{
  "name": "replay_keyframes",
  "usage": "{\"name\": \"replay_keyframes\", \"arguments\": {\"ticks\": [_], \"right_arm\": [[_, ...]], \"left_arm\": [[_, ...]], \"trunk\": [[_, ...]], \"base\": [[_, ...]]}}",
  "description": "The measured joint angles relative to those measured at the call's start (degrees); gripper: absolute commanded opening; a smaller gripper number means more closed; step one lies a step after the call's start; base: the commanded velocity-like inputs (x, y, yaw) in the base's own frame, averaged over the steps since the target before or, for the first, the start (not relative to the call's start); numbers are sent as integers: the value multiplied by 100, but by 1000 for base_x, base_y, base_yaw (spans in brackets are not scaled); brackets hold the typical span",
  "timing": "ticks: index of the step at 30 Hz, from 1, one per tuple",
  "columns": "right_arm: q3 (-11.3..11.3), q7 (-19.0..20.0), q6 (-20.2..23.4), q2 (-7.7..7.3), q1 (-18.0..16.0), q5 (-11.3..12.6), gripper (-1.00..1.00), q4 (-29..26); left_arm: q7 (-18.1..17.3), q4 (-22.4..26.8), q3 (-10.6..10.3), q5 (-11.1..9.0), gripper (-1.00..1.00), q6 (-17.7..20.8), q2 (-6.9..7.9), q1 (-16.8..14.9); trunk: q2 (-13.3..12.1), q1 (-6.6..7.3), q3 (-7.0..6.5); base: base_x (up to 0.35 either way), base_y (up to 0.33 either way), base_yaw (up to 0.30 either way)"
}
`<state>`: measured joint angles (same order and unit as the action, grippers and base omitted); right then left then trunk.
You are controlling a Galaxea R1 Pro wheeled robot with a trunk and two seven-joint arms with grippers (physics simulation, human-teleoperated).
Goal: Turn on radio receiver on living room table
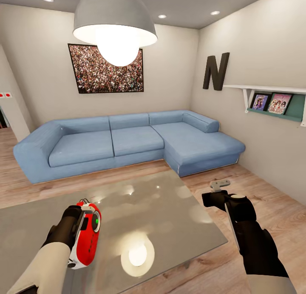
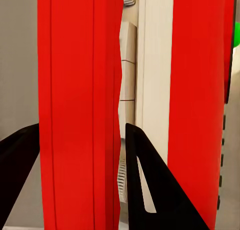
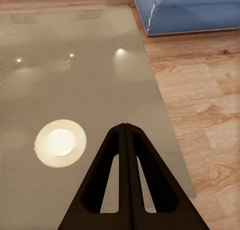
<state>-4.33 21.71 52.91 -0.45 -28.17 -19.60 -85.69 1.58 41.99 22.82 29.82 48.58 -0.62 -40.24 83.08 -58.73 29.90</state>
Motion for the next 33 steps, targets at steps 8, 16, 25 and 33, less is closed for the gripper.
{"name": "replay_keyframes", "arguments": {"ticks": [8, 16, 25, 33], "right_arm": [[2, 0, 0, 1, 1, 0, -100, 0], [3, 0, 0, 38, 3, 1, -100, 10], [0, 0, -272, 45, 0, 0, -100, 235], [2, 0, -306, 45, 1, 0, -100, 291]], "left_arm": [[0, -37, -7, 2, -100, 2, 0, 1], [2, -75, -20, 7, -100, 2, 12, 0], [9, -171, -29, 3, -100, -7, 83, 0], [9, -203, -30, 8, -100, -7, 88, 0]], "trunk": [[0, 0, 0], [0, 0, 0], [0, 0, 0], [0, 0, 0]], "base": [[0, 0, 0], [0, 0, 0], [0, 0, 0], [0, 0, 0]]}}
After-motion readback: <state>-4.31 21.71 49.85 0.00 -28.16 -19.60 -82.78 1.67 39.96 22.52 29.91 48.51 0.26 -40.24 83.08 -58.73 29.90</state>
